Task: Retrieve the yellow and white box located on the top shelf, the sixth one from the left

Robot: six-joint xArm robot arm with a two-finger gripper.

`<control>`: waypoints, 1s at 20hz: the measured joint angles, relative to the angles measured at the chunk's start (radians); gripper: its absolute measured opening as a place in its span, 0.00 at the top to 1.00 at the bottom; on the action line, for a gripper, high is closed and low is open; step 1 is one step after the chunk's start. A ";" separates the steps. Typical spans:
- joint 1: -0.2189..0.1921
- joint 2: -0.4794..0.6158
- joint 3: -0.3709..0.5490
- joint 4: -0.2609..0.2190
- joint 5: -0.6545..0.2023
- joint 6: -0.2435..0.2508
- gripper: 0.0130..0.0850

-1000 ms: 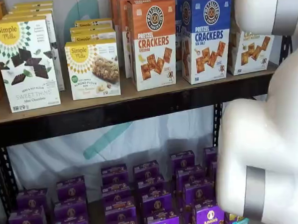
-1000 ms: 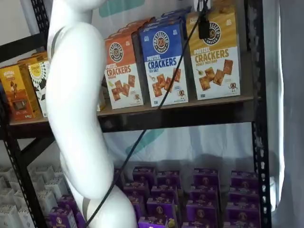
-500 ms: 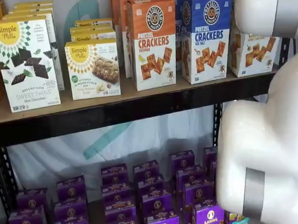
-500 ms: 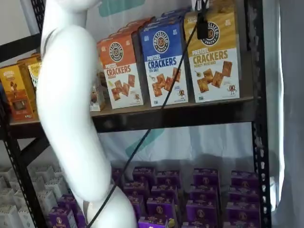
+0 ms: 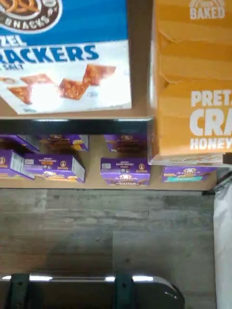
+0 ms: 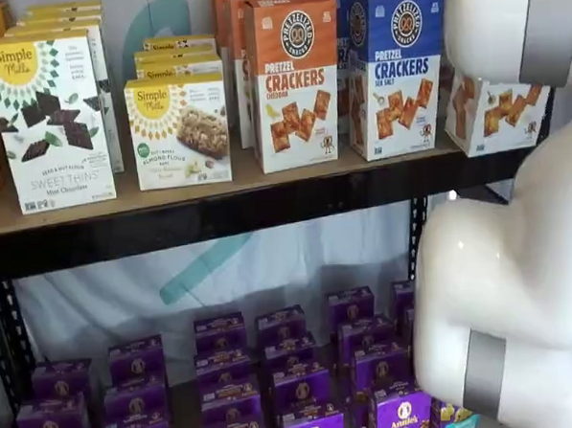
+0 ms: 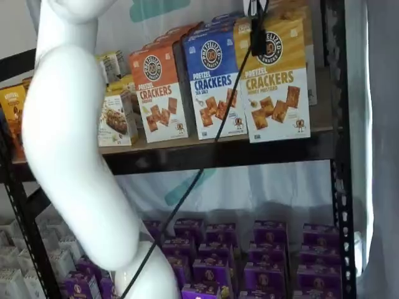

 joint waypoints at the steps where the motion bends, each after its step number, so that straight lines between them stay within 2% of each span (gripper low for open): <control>1: -0.003 -0.012 0.011 -0.002 0.004 -0.003 0.33; 9: -0.010 -0.115 0.104 -0.015 0.033 -0.010 0.33; 14: 0.015 -0.168 0.147 -0.025 0.063 0.015 0.33; 20: 0.070 -0.225 0.199 -0.042 0.093 0.068 0.33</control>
